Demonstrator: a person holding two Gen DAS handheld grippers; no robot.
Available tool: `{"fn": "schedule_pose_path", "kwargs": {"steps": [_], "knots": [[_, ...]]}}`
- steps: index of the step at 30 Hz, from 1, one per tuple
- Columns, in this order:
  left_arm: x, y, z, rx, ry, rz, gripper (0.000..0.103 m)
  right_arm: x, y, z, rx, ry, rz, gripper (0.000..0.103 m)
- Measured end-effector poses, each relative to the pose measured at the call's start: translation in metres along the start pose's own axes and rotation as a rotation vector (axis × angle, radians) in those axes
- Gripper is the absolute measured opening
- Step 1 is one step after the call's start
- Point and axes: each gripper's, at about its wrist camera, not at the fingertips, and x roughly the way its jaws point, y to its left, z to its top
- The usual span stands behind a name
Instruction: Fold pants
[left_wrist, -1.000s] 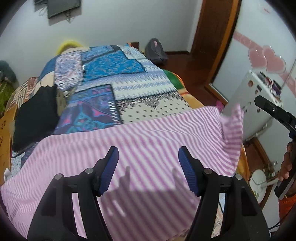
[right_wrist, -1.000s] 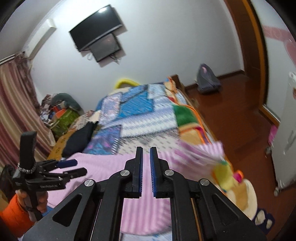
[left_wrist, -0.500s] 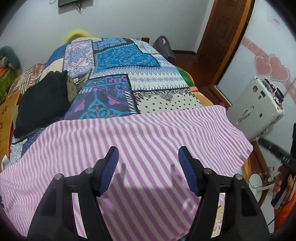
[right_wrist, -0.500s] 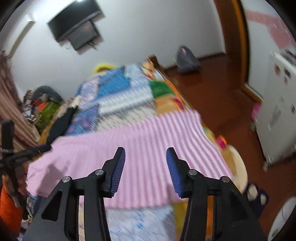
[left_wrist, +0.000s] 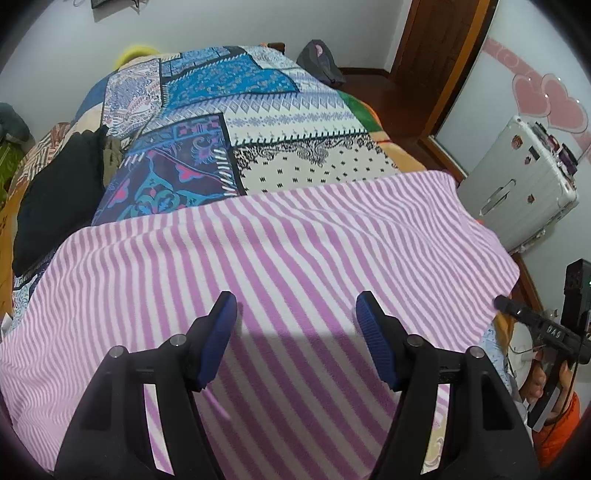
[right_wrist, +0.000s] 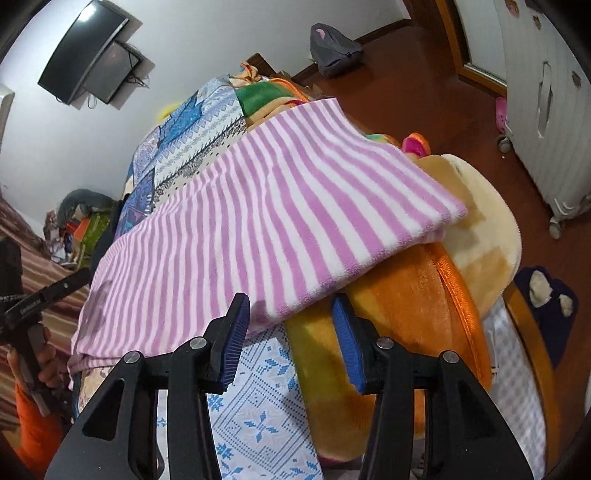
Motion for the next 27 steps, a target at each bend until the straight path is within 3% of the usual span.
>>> {"fn": "schedule_pose_path", "kwargs": {"steps": [5,14,16,18,19,27], "knots": [[0.011,-0.005,0.000,0.004,0.019,0.018,0.067,0.003,-0.015,0.011,0.067,-0.027,0.063,0.043],[0.022,-0.010,0.002,0.036,0.018,0.056,0.067,0.013,-0.003,0.036,-0.023,-0.079,0.044,0.044],[0.023,-0.011,0.003,0.036,0.015,0.056,0.067,0.016,-0.004,0.041,-0.028,-0.088,0.039,0.038],[0.023,-0.012,0.002,0.042,0.011,0.061,0.067,0.020,-0.005,0.047,-0.024,-0.094,0.032,0.016],[0.023,-0.013,0.003,0.044,0.009,0.062,0.067,0.021,-0.008,0.049,-0.012,-0.090,0.047,0.013],[0.009,-0.005,0.003,0.029,-0.026,0.038,0.067,0.000,0.020,0.060,-0.064,-0.145,0.101,0.008]]}}
